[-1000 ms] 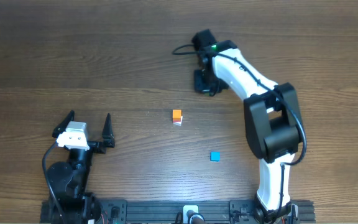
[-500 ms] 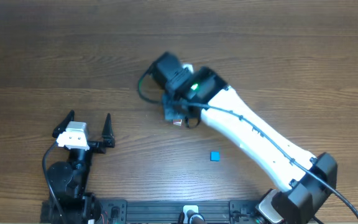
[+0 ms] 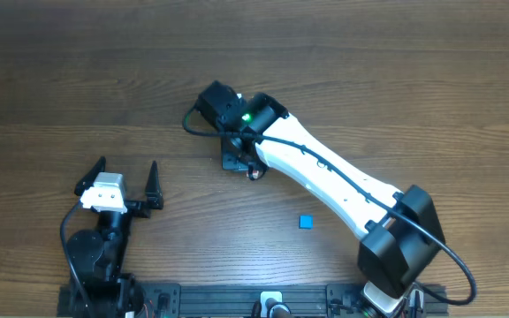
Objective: Stack Cubes
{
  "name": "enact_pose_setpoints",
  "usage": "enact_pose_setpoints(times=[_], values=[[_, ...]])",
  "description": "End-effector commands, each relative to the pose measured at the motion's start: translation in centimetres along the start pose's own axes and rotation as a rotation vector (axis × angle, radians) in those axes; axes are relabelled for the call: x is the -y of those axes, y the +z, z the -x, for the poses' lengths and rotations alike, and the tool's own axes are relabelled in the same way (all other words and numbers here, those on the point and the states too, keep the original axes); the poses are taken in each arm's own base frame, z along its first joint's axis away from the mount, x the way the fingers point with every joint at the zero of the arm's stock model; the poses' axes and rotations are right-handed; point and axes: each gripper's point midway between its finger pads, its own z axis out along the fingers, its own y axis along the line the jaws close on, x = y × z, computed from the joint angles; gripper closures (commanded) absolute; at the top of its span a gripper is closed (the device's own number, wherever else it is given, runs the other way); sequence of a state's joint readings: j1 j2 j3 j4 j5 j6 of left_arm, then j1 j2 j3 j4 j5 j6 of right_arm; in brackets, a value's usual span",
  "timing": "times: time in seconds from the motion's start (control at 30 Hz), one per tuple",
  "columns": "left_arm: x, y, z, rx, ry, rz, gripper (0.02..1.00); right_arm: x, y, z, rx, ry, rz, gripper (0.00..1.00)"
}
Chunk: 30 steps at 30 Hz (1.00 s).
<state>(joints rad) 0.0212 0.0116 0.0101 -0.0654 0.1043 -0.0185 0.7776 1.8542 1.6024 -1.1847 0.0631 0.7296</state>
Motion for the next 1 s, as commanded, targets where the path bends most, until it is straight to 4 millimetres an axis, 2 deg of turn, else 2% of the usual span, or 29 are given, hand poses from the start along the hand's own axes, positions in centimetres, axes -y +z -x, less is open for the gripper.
enact_pose_setpoints(times=[0.03, 0.63, 1.0], values=[[-0.2, 0.0, -0.1, 0.002, 0.014, 0.008, 0.018, 0.5, 0.9, 0.9, 0.003, 0.019, -0.009, 0.989], [-0.2, 0.0, -0.1, 0.002, 0.014, 0.008, 0.023, 1.1, 2.4, 1.0, -0.029, 0.024, -0.038, 0.991], [-0.2, 0.0, -0.1, 0.002, 0.014, 0.008, 0.018, 1.1, 3.4, 0.4, -0.048, 0.024, -0.03, 0.991]])
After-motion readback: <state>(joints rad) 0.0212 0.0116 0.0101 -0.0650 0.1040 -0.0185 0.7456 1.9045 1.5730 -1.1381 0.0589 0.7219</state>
